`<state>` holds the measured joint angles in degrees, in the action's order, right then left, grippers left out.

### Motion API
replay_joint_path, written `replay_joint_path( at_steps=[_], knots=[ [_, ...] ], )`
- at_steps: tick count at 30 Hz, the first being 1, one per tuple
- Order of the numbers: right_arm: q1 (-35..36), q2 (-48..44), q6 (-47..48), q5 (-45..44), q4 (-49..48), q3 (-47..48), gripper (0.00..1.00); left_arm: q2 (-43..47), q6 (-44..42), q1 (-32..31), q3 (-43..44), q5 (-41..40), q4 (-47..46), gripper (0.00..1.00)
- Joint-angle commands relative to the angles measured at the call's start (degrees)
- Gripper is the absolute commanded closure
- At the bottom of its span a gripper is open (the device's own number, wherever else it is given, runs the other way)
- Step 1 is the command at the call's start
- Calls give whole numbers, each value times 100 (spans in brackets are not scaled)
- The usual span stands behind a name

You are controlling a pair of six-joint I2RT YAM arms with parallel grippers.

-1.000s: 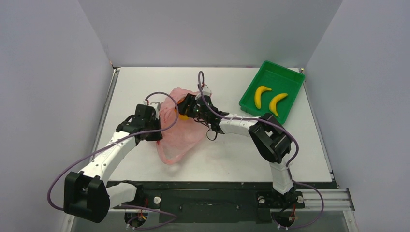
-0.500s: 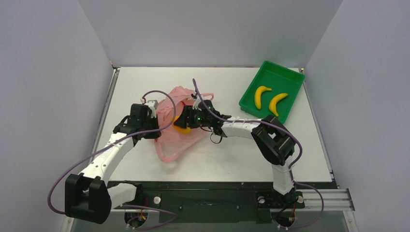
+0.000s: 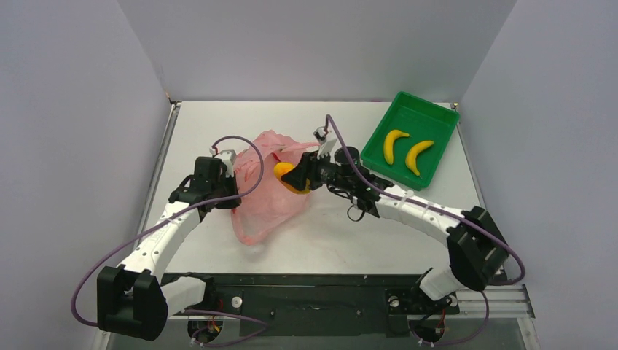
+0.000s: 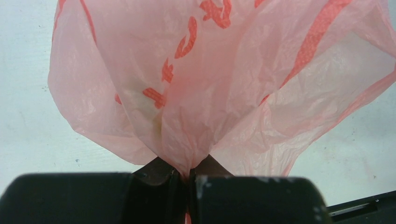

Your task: Take the fake fruits out of the plastic bag

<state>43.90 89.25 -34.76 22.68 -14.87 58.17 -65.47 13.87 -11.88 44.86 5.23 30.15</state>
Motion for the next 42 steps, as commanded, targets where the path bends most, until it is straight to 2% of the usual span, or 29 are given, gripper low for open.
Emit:
replay_joint_path(
  at_steps=[1, 3, 6, 8, 10, 14, 17, 26, 29, 33, 35, 38, 42],
  knots=[
    [-70, -1048, 529, -853, -307, -591, 100, 1, -85, 31, 72, 101, -209, 100],
    [-148, -1415, 561, -1480, -344, -856, 100, 11, -86, 35, 83, 107, -189, 100],
    [-362, -1775, 460, -3034, -77, -1081, 100, 65, -86, 30, 76, 128, -185, 100],
    [-642, -1900, 84, -3721, 169, -1156, 100, 95, -85, 34, 61, 130, -186, 100],
    [-1102, -1910, -279, -3974, 352, -1214, 100, 104, -86, 31, 51, 150, -193, 100],
    [-1987, -1707, -681, -4117, 631, -1188, 100, 98, -93, 36, 66, 189, -179, 100],
    [-2515, -1199, -638, -4219, 1002, -858, 100, 112, -100, 30, 66, 187, -181, 100],
    [-3439, 902, 143, -4170, 2519, 1113, 100, 120, -85, 29, 57, 170, -186, 100],
    [-3631, 1390, 534, -4121, 3098, 1810, 97, 95, -78, 30, 58, 163, -198, 100],
    [-3748, 1799, 855, -4137, 3412, 2215, 84, 47, -73, 28, 55, 166, -194, 100],
    [-3794, 1956, 994, -4191, 3558, 2391, 76, 22, -69, 29, 54, 174, -198, 100],
    [-3837, 2137, 1143, -4211, 3691, 2568, 59, 2, -68, 28, 57, 190, -206, 100],
    [-3837, 2259, 1284, -4241, 3778, 2724, 45, -20, -68, 29, 57, 184, -212, 100]
  ],
)
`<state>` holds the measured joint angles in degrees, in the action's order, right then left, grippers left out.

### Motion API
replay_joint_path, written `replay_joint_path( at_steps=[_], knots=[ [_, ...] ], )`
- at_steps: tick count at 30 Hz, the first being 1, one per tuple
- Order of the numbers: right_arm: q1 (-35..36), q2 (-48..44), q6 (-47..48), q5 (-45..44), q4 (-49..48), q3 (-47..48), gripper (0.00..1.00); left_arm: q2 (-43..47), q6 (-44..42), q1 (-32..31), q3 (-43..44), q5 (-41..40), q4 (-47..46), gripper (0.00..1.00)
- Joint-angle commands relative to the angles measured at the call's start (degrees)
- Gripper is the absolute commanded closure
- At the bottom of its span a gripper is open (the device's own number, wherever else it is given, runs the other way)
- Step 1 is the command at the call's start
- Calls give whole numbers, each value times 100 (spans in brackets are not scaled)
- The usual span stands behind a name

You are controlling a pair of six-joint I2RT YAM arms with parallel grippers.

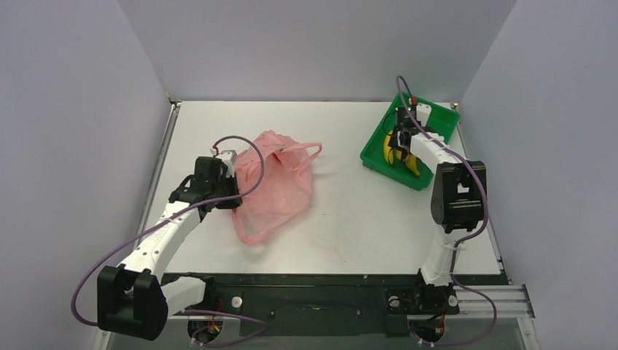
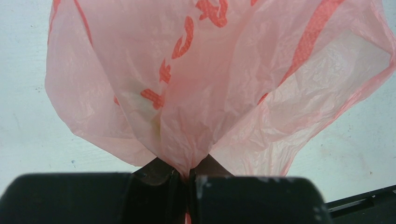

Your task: Take the fake fruits out of the plastic bag

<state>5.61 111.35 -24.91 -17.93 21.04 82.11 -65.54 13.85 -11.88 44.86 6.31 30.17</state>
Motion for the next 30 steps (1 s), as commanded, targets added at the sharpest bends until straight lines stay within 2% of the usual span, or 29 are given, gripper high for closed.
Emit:
replay_joint_path(
  at_steps=[1, 7, 10, 14, 19, 26, 30],
  knots=[
    [-5, 59, 312, -178, 189, 341, 41, -13, -66, 33, 58, 75, -218, 100],
    [73, -41, 394, -172, 203, 312, 33, -19, -65, 35, 53, 86, -223, 100],
    [116, -136, 377, -250, 232, 284, 32, -20, -66, 33, 54, 95, -225, 100],
    [409, -737, 141, -41, -71, -94, 33, -20, -87, 31, 59, 124, -223, 100],
    [1284, -1575, -42, 100, -880, -804, 36, 30, -106, 27, 41, 168, -222, 100],
    [2585, -2635, -272, 825, -1950, -2058, 42, 77, -142, 33, 49, 194, -227, 100],
    [3494, -2864, -213, 1211, -3039, -2811, 47, 101, -161, 26, 46, 237, -241, 100]
  ],
)
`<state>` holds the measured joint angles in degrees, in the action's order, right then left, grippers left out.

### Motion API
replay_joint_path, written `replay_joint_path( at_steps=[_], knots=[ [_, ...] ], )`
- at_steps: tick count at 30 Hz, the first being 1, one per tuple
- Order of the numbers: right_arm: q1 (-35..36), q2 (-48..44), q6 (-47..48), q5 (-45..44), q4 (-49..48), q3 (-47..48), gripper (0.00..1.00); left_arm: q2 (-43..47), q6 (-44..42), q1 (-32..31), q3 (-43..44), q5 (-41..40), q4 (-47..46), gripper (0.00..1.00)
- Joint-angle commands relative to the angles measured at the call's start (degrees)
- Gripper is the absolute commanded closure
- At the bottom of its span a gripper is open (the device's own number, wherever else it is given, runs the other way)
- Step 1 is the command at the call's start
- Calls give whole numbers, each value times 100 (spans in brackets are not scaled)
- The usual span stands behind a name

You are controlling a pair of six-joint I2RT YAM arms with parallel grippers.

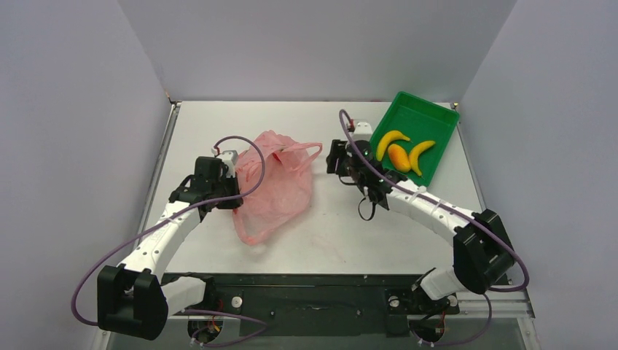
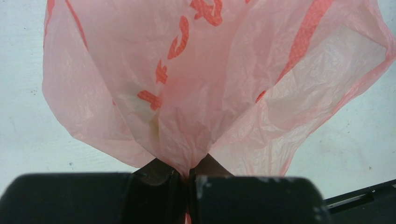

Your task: Take the fake fruits out of the plastic bag

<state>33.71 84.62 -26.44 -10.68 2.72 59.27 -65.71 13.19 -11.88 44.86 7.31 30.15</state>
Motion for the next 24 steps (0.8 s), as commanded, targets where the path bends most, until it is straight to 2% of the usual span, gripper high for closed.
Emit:
replay_joint_path(
  at_steps=[1, 6, 11, 15, 24],
  knots=[
    [813, -143, -111, 566, -1583, -736, 49, 133, -103, 27, 47, 185, -247, 100],
    [1571, 461, -201, 911, -2640, -789, 57, 273, -117, 27, 8, 485, -359, 100],
    [1783, 1610, -182, 1013, -2917, 35, 67, 547, -132, 9, -67, 775, -495, 100],
    [1801, 2363, -259, 1005, -3016, 681, 67, 749, -145, -66, -110, 874, -593, 100],
    [1728, 3464, -454, 408, -2876, 1844, 62, 1058, -186, -189, -149, 928, -681, 100]
  ],
)
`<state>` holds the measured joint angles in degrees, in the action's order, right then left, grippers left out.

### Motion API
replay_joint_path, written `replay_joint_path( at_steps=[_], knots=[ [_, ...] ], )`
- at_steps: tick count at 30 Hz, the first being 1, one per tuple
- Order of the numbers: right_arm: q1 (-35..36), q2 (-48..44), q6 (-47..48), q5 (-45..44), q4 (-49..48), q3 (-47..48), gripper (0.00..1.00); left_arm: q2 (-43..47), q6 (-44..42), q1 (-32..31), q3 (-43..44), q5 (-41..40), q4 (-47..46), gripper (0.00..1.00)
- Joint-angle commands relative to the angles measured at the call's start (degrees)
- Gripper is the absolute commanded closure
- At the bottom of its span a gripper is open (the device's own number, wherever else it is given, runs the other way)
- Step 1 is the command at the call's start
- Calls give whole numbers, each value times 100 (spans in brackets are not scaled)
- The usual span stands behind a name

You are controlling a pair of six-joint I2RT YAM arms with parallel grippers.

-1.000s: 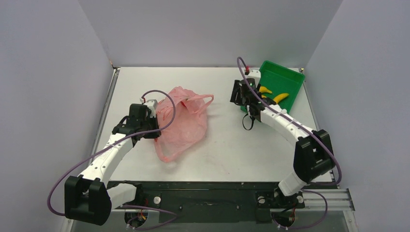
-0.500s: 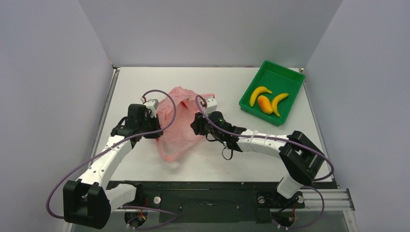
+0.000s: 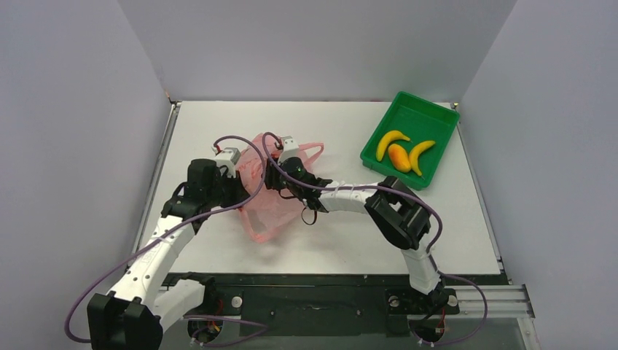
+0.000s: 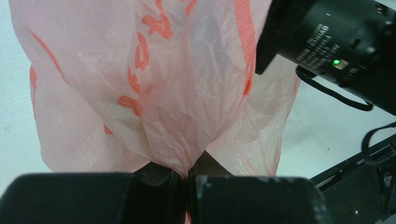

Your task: Take the fake fruits out of the plastic bag

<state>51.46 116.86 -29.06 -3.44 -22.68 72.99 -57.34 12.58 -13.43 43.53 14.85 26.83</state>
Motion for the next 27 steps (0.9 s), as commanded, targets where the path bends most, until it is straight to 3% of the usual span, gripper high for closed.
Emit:
replay_joint_path(
  at_steps=[1, 8, 20, 27],
  knots=[
    [-56, 280, -244, -438, -339, 563, 62, 235, -124, -41, -30, 178, -359, 100],
    [-178, 670, -204, -1230, 191, 1239, 57, 522, -171, -146, -62, 51, -394, 100],
    [-890, 1015, -243, -1222, 1251, 2141, 49, 936, -249, -212, -134, -162, -461, 100],
    [-677, 352, 18, -682, 908, 1300, 42, 831, -312, -284, -151, -73, -502, 100]
  ],
)
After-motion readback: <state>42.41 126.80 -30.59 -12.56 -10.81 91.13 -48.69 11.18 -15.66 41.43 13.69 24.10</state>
